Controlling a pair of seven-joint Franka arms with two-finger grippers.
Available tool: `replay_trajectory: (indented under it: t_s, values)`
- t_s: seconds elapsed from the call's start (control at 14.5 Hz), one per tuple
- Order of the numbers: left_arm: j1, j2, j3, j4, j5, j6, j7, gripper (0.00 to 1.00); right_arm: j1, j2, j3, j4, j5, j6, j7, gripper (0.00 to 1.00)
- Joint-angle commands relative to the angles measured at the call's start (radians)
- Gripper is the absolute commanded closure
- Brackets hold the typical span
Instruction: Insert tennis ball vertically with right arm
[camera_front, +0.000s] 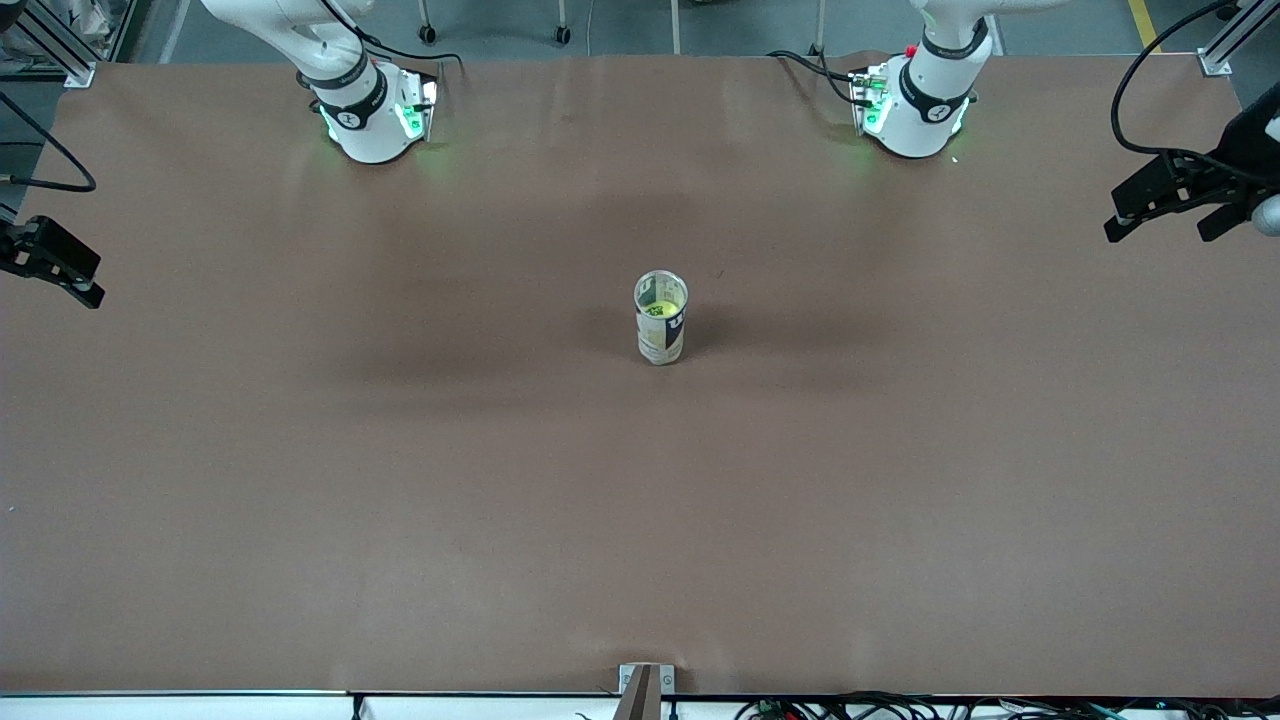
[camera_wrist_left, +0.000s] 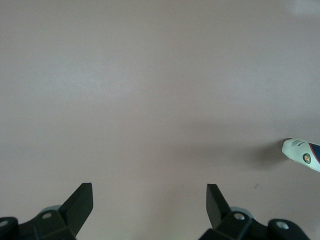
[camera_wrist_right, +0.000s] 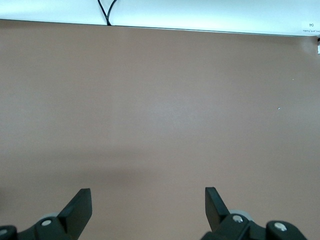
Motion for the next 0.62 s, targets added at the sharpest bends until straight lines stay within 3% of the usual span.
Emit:
replay_trajectory:
  t_s: [0.0, 0.55]
  values:
    - [-0.002, 0.013, -0.001, 0.036, 0.019, -0.030, -0.010, 0.00, -0.003, 0.001, 0.002, -0.002, -0.003, 0.007, 0.008, 0.00]
    - [0.001, -0.005, -0.006, 0.019, 0.028, -0.033, 0.012, 0.00, -0.003, 0.006, 0.002, -0.002, -0.002, 0.007, 0.008, 0.00]
